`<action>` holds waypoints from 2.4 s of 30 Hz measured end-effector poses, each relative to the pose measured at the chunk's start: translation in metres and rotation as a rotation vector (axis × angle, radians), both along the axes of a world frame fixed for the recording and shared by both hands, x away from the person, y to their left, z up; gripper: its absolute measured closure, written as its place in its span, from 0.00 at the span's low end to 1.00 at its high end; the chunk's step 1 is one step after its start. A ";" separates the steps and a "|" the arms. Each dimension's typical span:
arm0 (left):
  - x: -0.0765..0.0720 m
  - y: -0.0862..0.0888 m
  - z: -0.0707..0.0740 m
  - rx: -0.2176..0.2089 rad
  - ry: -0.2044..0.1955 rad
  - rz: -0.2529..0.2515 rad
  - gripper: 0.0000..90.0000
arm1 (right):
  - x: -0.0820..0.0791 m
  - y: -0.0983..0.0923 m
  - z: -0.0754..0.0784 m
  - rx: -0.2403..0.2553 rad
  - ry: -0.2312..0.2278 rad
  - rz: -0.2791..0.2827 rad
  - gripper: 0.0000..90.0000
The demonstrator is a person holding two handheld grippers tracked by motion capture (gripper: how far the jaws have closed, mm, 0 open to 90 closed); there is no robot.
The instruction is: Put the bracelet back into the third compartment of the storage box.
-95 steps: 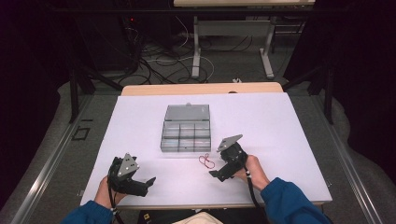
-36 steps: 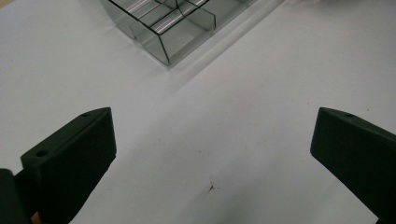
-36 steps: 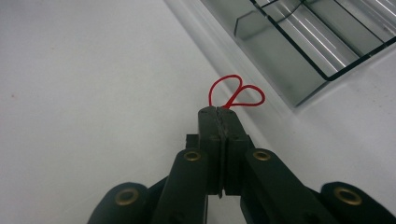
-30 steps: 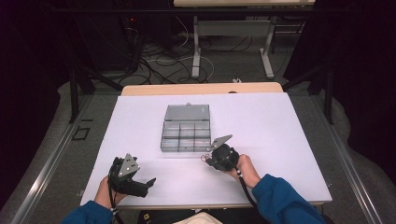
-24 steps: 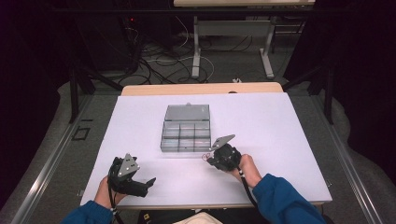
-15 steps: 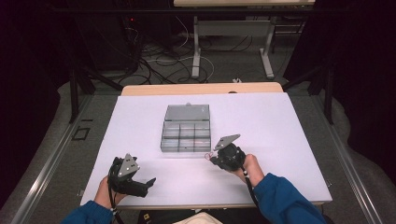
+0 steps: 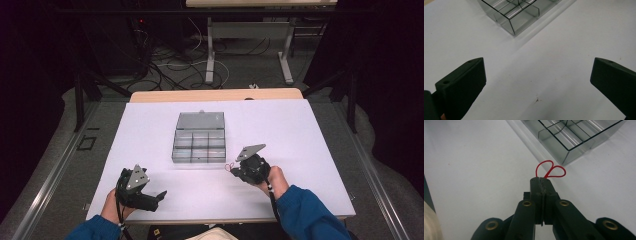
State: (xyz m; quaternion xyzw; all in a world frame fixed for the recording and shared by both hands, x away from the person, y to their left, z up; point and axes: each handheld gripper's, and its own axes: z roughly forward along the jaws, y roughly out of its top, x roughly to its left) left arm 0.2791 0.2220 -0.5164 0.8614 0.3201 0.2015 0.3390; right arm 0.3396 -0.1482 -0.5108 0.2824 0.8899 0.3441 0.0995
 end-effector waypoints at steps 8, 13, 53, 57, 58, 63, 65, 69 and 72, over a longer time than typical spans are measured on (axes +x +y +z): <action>0.000 0.000 0.000 0.002 -0.009 -0.001 0.00 | 0.001 -0.008 0.007 0.020 -0.015 -0.025 1.00; 0.000 0.000 0.000 -0.001 -0.006 0.000 0.00 | 0.003 -0.013 0.011 0.023 -0.025 -0.037 1.00; 0.001 -0.001 -0.001 -0.001 0.002 -0.002 0.00 | 0.038 -0.020 0.029 0.042 -0.103 -0.107 1.00; 0.001 -0.001 -0.001 -0.001 0.001 0.000 0.00 | 0.042 -0.017 0.030 0.041 -0.122 -0.102 1.00; 0.001 -0.001 -0.001 0.001 0.000 0.001 0.00 | 0.043 -0.016 0.031 0.046 -0.120 -0.104 1.00; 0.001 -0.001 -0.001 0.002 0.000 0.000 0.00 | 0.049 -0.010 0.034 0.054 -0.130 -0.098 1.00; 0.001 -0.001 -0.001 0.002 -0.001 0.000 0.00 | 0.051 -0.008 0.035 0.055 -0.127 -0.096 1.00; 0.001 -0.001 -0.001 0.002 -0.001 -0.002 0.00 | 0.055 -0.002 0.035 0.071 -0.133 -0.097 1.00; 0.001 -0.001 -0.001 0.003 -0.001 -0.004 0.00 | 0.059 0.001 0.036 0.063 -0.127 -0.082 1.00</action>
